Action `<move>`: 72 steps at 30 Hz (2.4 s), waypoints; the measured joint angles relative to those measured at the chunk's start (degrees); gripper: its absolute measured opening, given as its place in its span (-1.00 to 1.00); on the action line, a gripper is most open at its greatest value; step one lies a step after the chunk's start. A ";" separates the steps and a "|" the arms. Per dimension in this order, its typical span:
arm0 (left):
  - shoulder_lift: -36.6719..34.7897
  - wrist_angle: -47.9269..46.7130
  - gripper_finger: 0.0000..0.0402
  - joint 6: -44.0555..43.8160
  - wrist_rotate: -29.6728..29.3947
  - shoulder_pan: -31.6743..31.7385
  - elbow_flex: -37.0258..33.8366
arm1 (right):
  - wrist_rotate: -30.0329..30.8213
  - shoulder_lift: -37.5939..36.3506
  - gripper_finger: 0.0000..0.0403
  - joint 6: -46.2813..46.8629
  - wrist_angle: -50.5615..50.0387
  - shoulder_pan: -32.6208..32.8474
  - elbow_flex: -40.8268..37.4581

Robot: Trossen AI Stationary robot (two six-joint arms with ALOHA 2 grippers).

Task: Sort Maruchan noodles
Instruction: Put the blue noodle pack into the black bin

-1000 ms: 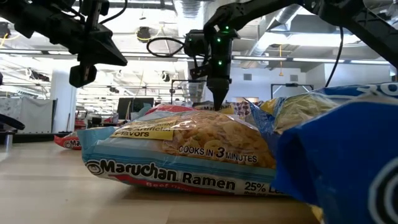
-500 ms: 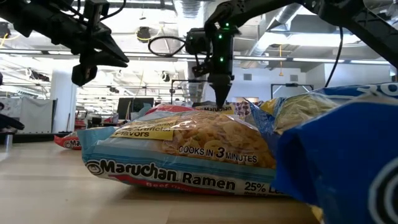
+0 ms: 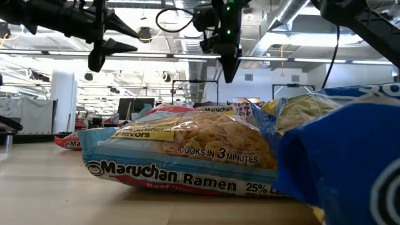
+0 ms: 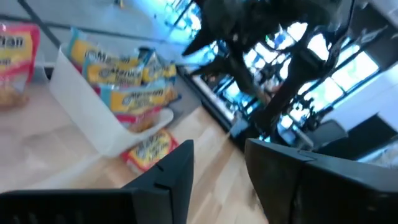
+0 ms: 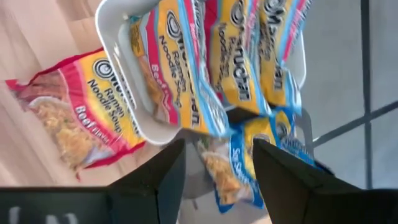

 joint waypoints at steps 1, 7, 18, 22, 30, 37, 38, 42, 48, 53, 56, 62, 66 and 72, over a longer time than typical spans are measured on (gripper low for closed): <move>0.00 0.95 -0.34 0.01 -0.08 0.21 0.00 | -0.05 -0.79 0.03 0.85 -0.41 0.14 -0.69; -0.04 4.39 -0.33 1.65 -0.23 1.17 0.00 | -5.00 -4.21 0.03 2.90 -0.69 0.27 -1.32; 0.00 4.33 -0.33 0.78 1.83 1.39 0.00 | -9.68 -14.57 0.03 6.93 -0.78 0.59 -1.36; 0.00 4.29 -0.33 1.17 1.86 1.39 0.00 | -9.68 -20.12 0.03 10.79 -0.66 0.90 -4.77; 0.00 2.57 -0.33 0.31 6.92 1.39 0.00 | -11.14 -34.62 0.03 22.31 -0.87 4.12 -25.53; -0.02 1.36 -0.33 0.28 8.85 1.39 0.00 | -16.03 -44.43 0.03 32.18 -0.76 8.47 -39.06; -0.01 1.34 -0.33 0.28 8.91 1.39 0.00 | -16.70 -45.72 0.03 33.58 -0.78 9.16 -40.55; 0.00 1.33 -0.33 0.30 8.96 1.39 0.00 | -19.60 -49.99 0.03 39.03 -0.80 12.38 -46.32; 0.00 1.24 -0.33 1.37 10.52 1.39 0.00 | -25.93 -54.26 0.03 47.86 -0.91 18.36 -55.19; 0.00 0.76 -0.33 1.37 12.36 1.39 0.02 | -27.91 -54.17 0.06 51.99 -0.80 24.59 -60.48; 0.00 0.22 -0.33 1.35 12.35 1.39 0.02 | -29.76 -53.39 0.09 52.25 -0.76 27.71 -62.70; 0.00 0.20 -0.33 1.30 12.34 1.39 0.04 | -33.49 -51.50 0.14 54.81 0.98 33.04 -67.84; 0.00 0.12 -0.33 1.26 12.34 1.39 0.04 | -34.91 -49.91 0.14 56.16 4.42 36.72 -71.19; 0.00 0.00 -0.33 1.15 12.25 1.39 0.04 | -34.91 -47.27 0.14 57.41 11.78 40.21 -75.09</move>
